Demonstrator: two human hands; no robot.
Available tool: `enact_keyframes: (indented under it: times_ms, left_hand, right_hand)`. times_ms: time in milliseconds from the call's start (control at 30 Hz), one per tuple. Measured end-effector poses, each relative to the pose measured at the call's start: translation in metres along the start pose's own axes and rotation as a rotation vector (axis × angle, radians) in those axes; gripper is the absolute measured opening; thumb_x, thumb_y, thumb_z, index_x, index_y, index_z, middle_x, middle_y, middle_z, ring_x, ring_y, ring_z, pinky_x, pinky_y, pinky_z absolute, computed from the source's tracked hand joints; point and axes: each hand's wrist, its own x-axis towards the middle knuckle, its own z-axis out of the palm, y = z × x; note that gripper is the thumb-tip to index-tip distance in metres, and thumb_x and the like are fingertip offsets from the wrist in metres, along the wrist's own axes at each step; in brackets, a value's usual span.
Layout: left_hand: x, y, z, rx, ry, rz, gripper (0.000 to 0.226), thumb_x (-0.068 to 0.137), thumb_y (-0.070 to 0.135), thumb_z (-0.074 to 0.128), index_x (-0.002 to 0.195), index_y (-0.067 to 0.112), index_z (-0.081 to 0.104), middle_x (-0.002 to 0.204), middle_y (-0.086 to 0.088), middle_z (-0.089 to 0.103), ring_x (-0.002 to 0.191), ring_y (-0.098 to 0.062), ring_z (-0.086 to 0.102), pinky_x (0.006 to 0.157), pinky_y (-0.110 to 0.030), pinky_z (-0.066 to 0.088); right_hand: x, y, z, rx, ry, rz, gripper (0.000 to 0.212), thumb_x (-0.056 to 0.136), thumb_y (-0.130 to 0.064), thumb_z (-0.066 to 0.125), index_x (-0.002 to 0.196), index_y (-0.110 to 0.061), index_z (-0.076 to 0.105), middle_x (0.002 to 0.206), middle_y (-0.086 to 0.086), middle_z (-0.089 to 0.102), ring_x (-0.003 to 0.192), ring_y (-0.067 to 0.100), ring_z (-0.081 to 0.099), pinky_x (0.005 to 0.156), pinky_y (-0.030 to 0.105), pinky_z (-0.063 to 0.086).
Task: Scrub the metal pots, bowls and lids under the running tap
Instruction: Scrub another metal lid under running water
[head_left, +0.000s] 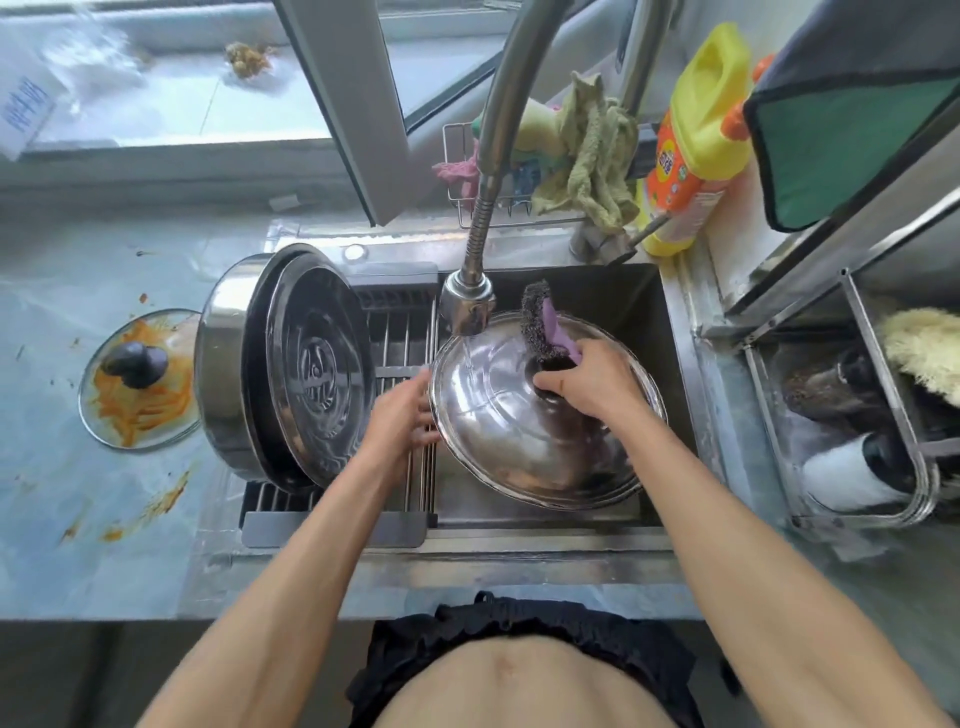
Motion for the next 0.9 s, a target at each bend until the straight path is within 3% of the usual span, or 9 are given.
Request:
enact_keyframes:
  times_ms: [133, 200, 267, 300, 433, 567, 700, 833, 900]
  left_hand:
    - [0.017, 0.032, 0.004, 0.097, 0.011, -0.047, 0.038, 0.105, 0.04, 0.053, 0.104, 0.009, 0.073, 0.083, -0.003, 0.068, 0.073, -0.018, 0.06, 0.065, -0.031, 0.052]
    - [0.024, 0.028, 0.013, 0.118, 0.091, -0.006, 0.039, 0.105, 0.037, 0.052, 0.086, 0.009, 0.071, 0.076, -0.004, 0.067, 0.072, -0.02, 0.059, 0.068, -0.032, 0.047]
    - [0.027, 0.018, 0.024, 0.166, 0.239, 0.103, 0.045, 0.106, 0.032, 0.047, 0.066, 0.013, 0.057, 0.069, -0.004, 0.057, 0.073, -0.021, 0.052, 0.068, -0.035, 0.039]
    - [0.025, 0.014, 0.03, 0.178, 0.291, 0.15, 0.047, 0.106, 0.029, 0.044, 0.062, 0.014, 0.048, 0.066, -0.003, 0.052, 0.072, -0.021, 0.048, 0.068, -0.036, 0.036]
    - [0.013, 0.007, 0.049, 0.199, 0.401, 0.216, 0.049, 0.107, 0.018, 0.04, 0.059, 0.015, 0.039, 0.064, 0.0, 0.045, 0.062, -0.016, 0.039, 0.066, -0.035, 0.029]
    - [0.009, 0.0, 0.052, 0.179, 0.422, 0.272, 0.049, 0.107, 0.017, 0.041, 0.059, 0.014, 0.033, 0.06, 0.0, 0.039, 0.06, -0.016, 0.033, 0.061, -0.037, 0.025]
    - [0.001, -0.003, 0.045, 0.261, 0.384, 0.381, 0.049, 0.106, 0.015, 0.043, 0.058, 0.016, 0.031, 0.058, 0.001, 0.036, 0.057, -0.013, 0.031, 0.057, -0.034, 0.027]
    - [0.004, 0.003, 0.041, 0.345, 0.381, 0.421, 0.052, 0.106, 0.014, 0.042, 0.056, 0.017, 0.03, 0.055, 0.001, 0.038, 0.054, -0.013, 0.031, 0.053, -0.031, 0.026]
    - [0.005, 0.003, 0.039, 0.386, 0.369, 0.455, 0.053, 0.106, 0.015, 0.044, 0.056, 0.017, 0.028, 0.054, -0.001, 0.037, 0.053, -0.013, 0.03, 0.053, -0.032, 0.026]
  right_hand:
    - [-0.001, 0.004, -0.004, -0.001, -0.037, -0.125, 0.054, 0.071, -0.022, 0.079, 0.123, -0.026, 0.066, 0.107, -0.008, 0.063, 0.108, 0.014, 0.062, 0.078, 0.025, 0.045]
    - [-0.001, 0.005, -0.003, -0.026, -0.056, -0.189, 0.04, 0.076, -0.024, 0.078, 0.115, -0.028, 0.068, 0.103, -0.006, 0.064, 0.102, 0.015, 0.062, 0.078, 0.024, 0.044]
    - [-0.001, 0.002, -0.002, -0.164, -0.043, -0.241, 0.017, 0.088, -0.038, 0.069, 0.104, -0.035, 0.066, 0.101, 0.0, 0.059, 0.097, 0.023, 0.059, 0.08, 0.028, 0.044]
    - [-0.002, -0.001, 0.0, -0.243, -0.017, -0.245, 0.022, 0.093, -0.044, 0.06, 0.109, -0.03, 0.064, 0.105, 0.006, 0.056, 0.099, 0.031, 0.059, 0.085, 0.034, 0.046]
    - [-0.02, -0.02, 0.02, -0.444, 0.08, -0.315, 0.037, 0.104, -0.034, 0.036, 0.124, -0.015, 0.06, 0.115, 0.013, 0.052, 0.103, 0.038, 0.059, 0.083, 0.041, 0.046]
    - [-0.039, -0.03, 0.035, -0.532, 0.064, -0.401, 0.032, 0.097, -0.013, 0.04, 0.119, -0.013, 0.062, 0.108, 0.012, 0.059, 0.1, 0.037, 0.06, 0.071, 0.037, 0.037]
    - [-0.015, -0.026, 0.011, -0.478, 0.19, -0.203, 0.032, 0.094, -0.012, 0.04, 0.113, -0.015, 0.066, 0.109, 0.014, 0.064, 0.102, 0.041, 0.062, 0.075, 0.04, 0.044]
    - [-0.047, -0.037, 0.035, -0.523, 0.136, -0.442, 0.035, 0.098, -0.015, 0.038, 0.122, -0.016, 0.063, 0.109, 0.013, 0.063, 0.099, 0.04, 0.062, 0.072, 0.041, 0.041]
    - [-0.029, -0.037, 0.025, -0.477, 0.149, -0.338, 0.033, 0.093, -0.014, 0.045, 0.116, -0.018, 0.067, 0.108, 0.013, 0.065, 0.1, 0.039, 0.062, 0.076, 0.04, 0.045]
